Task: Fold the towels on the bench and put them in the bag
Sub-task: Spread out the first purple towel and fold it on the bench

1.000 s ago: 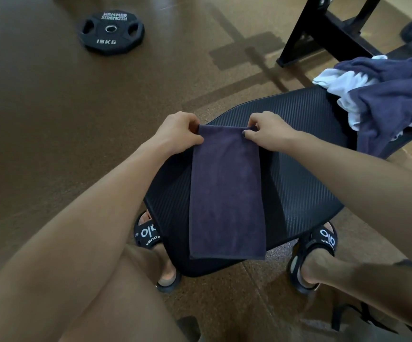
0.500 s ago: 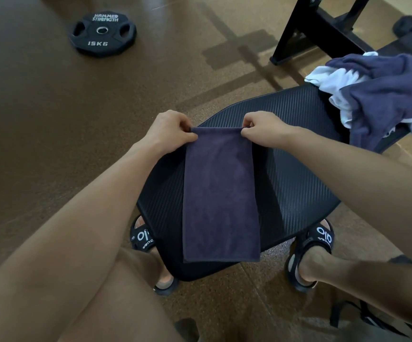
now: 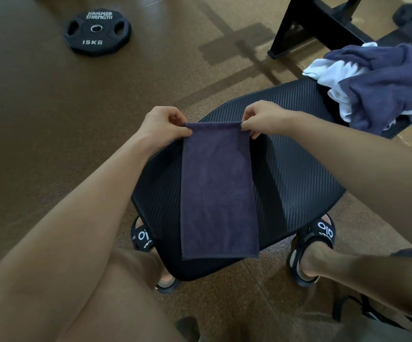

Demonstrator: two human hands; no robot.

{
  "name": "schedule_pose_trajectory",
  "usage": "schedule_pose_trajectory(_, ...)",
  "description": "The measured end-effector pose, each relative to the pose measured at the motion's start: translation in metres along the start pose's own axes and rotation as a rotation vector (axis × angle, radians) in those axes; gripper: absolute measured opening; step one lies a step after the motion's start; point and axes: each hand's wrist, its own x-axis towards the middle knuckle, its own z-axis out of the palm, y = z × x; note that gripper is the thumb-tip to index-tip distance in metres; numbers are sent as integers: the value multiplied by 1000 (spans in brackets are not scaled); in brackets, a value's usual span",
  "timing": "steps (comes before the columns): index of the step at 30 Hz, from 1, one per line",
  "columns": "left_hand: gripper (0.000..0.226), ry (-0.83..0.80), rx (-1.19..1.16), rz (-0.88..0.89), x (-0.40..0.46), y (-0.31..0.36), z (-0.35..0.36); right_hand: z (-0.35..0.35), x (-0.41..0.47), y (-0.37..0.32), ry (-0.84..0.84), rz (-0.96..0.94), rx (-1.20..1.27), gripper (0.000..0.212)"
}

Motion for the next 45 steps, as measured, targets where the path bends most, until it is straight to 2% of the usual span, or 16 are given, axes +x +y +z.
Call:
schedule_pose_trajectory(4,14,18,2,-45,2,0,4,4,3,4,45,0,-20,16)
schedule_pose_trajectory(7,15,28,19,-47,1,-1,5,19,1,9,181,16,-35,27)
schedule_pose_trajectory(9,15,28,29,-38,0,0,6,40,-12,8,336,20,-151,43)
schedule_pose_trajectory(11,14,10,27,-29,-2,-2,5,73,-40,-1,512,-98,-299,54)
schedule_pose_trajectory(12,14,1,11,-28,-2,-2,4,92,-59,-8,537,-201,-303,57)
schedule_pose_trajectory(15,12,2,-25,-31,-5,-4,4,145,-115,-20,395,-385,-319,66)
schedule_pose_trajectory(19,16,74,62,5,-10,-4,10,182,-148,10,329,-289,-478,67)
schedule_pose_trajectory(23,18,130,57,-15,-13,-2,12,185,-148,25,320,-267,-483,65)
schedule_pose_trajectory(30,20,113,87,12,-19,-4,11,176,-156,47,311,-236,-470,67)
schedule_pose_trajectory(35,59,84,389,228,-45,4,8,168,-168,31,405,-324,-470,66)
schedule_pose_trajectory(38,66,84,537,459,-81,15,10,174,-174,38,388,-390,-521,67)
schedule_pose_trajectory(40,67,-7,667,565,-108,8,26,180,-172,46,334,-385,-557,68)
schedule_pose_trajectory(43,69,-204,864,537,-135,-23,54,182,-171,48,305,-386,-573,70)
schedule_pose_trajectory(45,70,-226,895,521,-138,-38,60,181,-173,47,303,-412,-575,72)
